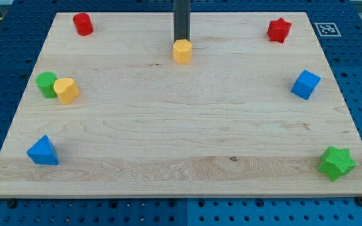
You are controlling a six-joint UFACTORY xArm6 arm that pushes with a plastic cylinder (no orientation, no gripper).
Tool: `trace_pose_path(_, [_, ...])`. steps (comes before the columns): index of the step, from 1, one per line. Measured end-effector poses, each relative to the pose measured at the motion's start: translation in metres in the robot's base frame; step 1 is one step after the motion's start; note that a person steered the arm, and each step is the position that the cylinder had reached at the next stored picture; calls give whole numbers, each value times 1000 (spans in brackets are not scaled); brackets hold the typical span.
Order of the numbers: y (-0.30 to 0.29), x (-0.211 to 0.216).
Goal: Move the yellow hexagon towards the yellow heart
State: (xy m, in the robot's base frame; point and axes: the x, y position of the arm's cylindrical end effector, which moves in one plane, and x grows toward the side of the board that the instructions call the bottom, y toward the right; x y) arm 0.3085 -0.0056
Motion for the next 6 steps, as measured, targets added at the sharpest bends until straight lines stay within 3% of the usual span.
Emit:
trace_pose_path(1, [-6,32])
trace_pose_path(2, [-6,38])
trace_pose_path(4, [19,3])
trace_pose_path(6, [38,28])
